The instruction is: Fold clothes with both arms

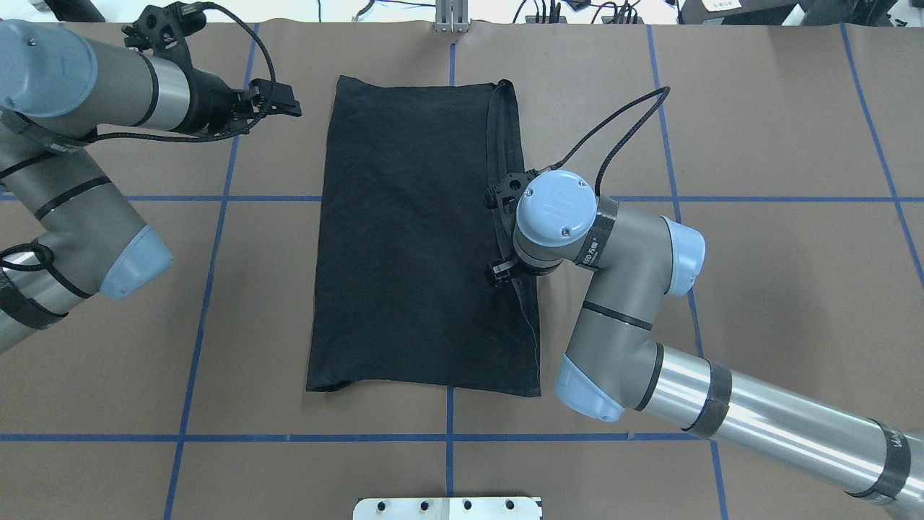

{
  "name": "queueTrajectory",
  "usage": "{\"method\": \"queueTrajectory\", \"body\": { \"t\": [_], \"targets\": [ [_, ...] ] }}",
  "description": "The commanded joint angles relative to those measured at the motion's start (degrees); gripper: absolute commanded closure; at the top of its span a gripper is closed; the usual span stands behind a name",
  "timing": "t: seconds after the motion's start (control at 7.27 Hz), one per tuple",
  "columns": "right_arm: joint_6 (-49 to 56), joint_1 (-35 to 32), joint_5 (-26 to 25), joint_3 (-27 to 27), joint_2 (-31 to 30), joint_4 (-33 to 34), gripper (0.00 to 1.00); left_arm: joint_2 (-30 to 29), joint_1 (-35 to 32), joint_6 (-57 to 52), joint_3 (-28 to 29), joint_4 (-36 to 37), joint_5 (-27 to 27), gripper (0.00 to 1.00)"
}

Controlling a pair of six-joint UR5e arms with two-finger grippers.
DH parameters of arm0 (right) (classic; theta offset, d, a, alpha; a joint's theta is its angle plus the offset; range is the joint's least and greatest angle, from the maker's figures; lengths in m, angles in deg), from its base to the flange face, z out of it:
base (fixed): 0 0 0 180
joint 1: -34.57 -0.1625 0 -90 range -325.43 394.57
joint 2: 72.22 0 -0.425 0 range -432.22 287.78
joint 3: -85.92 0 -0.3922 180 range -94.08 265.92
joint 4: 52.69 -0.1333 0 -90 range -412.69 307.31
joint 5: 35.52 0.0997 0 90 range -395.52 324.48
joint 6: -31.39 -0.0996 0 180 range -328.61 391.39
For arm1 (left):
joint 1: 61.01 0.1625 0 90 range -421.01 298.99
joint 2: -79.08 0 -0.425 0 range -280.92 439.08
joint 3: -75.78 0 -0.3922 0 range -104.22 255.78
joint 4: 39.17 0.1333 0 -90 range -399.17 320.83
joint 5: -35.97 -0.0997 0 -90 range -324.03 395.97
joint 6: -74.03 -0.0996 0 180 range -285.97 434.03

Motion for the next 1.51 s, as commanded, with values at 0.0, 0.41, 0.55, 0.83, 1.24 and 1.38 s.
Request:
{"method": "queueTrajectory", "body": {
  "t": [0.0, 0.41, 0.55, 0.83, 1.24, 1.38],
  "targets": [
    [0.1, -0.5, 0.1, -0.1, -0.3, 0.3, 0.0, -0.1, 0.6, 0.1, 0.1, 0.0, 0.0, 0.0],
    [0.1, -1.8, 0.3, -0.1, -2.0, 0.1, 0.0, -0.1, 0.6, 0.1, 0.1, 0.0, 0.0, 0.0],
    [0.2, -2.8, 0.9, -0.1, -2.0, 0.1, 0.0, -0.1, 0.6, 0.1, 0.1, 0.0, 0.0, 0.0],
    [1.2, -4.9, 2.7, -0.8, -2.0, -0.1, 0.0, -0.2, 0.6, 0.1, 0.1, 0.0, 0.0, 0.0],
    [1.1, -4.9, 2.7, -1.2, -0.7, -0.5, 0.0, -0.2, 0.6, 0.0, 0.5, -0.1, -0.1, 0.0],
    [1.1, -5.0, 2.8, -1.2, 0.1, -0.7, 0.0, -0.2, 0.6, 0.0, 0.6, -0.2, -0.1, 0.0]
  ]
}}
